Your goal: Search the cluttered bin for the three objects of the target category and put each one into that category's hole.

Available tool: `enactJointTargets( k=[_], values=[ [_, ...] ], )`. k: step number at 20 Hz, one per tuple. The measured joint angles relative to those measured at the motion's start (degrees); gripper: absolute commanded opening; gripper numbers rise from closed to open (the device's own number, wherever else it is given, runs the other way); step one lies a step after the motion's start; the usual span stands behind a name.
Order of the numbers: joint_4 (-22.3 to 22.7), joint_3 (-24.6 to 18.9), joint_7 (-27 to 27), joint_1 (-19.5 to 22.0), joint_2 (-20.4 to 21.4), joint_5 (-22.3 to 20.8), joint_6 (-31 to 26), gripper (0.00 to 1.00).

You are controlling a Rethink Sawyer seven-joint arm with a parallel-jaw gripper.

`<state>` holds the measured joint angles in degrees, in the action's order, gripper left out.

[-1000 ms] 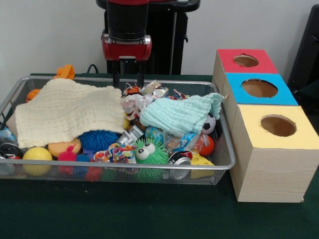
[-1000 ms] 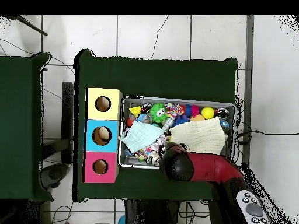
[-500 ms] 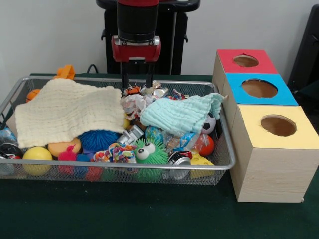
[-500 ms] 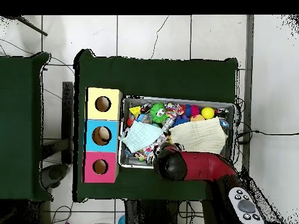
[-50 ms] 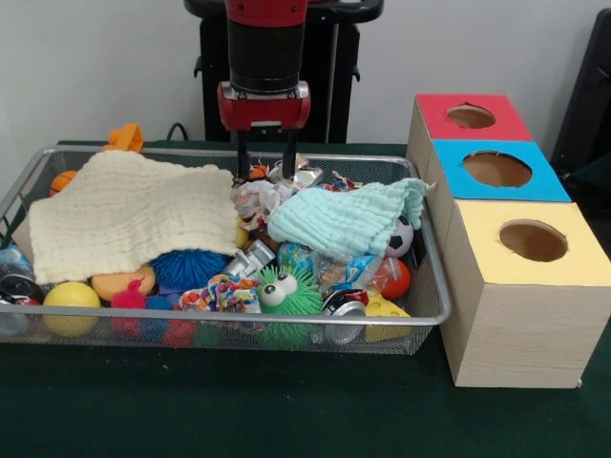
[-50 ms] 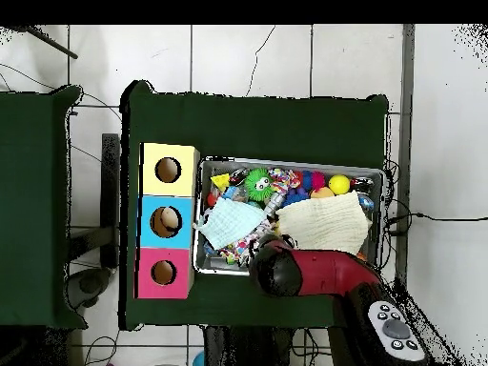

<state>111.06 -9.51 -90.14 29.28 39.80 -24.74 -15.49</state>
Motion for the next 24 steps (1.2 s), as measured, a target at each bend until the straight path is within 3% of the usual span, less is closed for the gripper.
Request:
enactJointTargets(
  k=[11, 24],
  values=[
    [0.58, 0.00, 0.00, 0.25, -2.27, -1.18, 1.34, 1.00],
    [3.50, -0.32, 0.00, 2.85, 1.90, -1.18, 1.34, 1.00]
  ],
)
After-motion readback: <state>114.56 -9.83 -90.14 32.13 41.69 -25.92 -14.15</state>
